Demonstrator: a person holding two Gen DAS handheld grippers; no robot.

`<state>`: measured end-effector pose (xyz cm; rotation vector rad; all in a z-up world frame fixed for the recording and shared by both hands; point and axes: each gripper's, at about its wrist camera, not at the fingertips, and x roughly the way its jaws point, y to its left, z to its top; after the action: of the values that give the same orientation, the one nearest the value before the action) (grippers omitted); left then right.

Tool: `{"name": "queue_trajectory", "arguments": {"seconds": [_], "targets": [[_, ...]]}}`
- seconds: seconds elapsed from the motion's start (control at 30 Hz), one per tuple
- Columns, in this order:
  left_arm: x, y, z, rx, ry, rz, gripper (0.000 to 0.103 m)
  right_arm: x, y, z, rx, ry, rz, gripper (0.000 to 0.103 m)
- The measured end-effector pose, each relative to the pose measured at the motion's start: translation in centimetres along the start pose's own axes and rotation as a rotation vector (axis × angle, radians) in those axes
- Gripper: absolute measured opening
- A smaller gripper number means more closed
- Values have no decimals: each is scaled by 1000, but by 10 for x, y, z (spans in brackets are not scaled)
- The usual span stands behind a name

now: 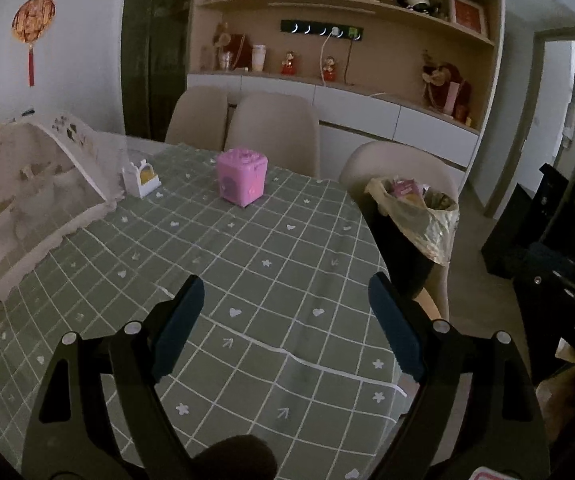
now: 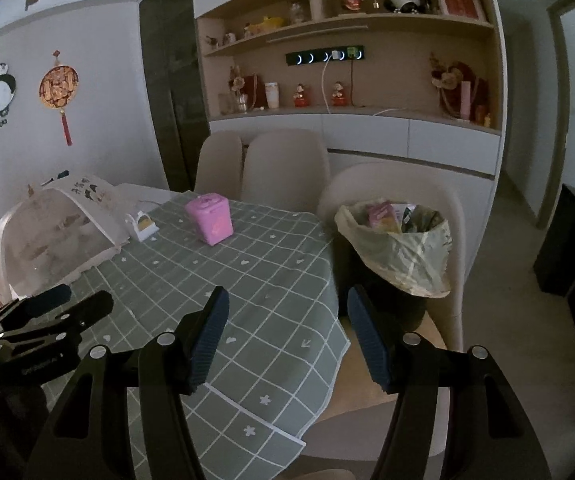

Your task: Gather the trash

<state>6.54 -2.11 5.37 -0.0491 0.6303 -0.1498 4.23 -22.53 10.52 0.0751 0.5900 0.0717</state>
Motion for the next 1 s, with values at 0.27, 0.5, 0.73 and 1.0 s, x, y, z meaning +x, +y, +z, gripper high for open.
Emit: {"name": "queue_trajectory", "arguments": {"seconds": [0.27, 0.5, 0.73, 1.0], "targets": [[-5, -10, 1, 39, -14, -1, 80, 1, -1, -7, 11, 10, 3, 58], [-10, -19, -1, 73, -24, -8, 80, -1, -2, -7, 15, -2, 3, 58], [-11, -18, 0, 72, -24, -9, 80, -2, -3, -8, 18, -2, 5, 58], [-13, -19, 0, 71, -18, -9, 80, -5, 0, -10, 22, -7, -8, 58]]}}
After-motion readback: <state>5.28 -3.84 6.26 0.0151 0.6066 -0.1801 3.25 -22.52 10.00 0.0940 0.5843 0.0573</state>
